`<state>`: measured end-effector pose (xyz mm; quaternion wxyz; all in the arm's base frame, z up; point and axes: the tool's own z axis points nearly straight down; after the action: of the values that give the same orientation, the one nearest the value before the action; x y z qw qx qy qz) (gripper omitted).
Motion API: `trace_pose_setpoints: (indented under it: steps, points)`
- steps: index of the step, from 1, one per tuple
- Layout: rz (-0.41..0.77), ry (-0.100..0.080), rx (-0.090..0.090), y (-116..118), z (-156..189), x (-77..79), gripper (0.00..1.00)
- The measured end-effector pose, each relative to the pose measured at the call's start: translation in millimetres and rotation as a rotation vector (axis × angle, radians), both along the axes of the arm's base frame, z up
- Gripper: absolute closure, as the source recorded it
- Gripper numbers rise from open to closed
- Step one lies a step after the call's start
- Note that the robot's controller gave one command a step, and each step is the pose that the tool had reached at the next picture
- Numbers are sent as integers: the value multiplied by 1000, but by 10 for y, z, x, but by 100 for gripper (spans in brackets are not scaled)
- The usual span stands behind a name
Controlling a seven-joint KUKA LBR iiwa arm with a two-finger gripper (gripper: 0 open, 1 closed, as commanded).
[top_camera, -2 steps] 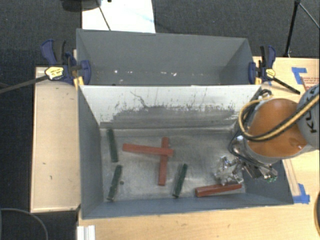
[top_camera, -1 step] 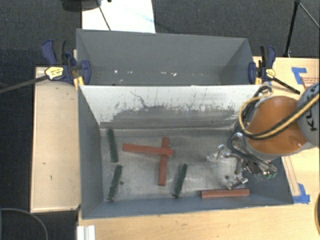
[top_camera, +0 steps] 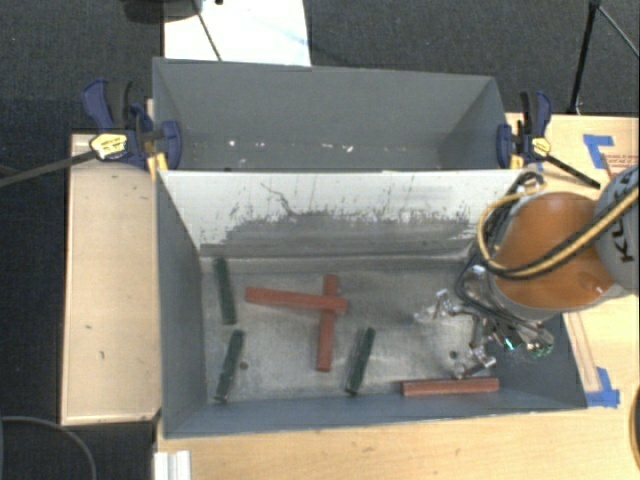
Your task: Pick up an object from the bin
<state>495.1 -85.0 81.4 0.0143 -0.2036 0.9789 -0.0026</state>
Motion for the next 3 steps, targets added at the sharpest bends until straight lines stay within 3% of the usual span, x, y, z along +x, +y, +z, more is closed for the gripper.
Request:
trace_pose_setpoints:
  steps: [1, 3]
  points:
    - [1, 0, 0, 1, 0, 0, 0]
    - [21, 15, 0, 1272, 70, -1, 0]
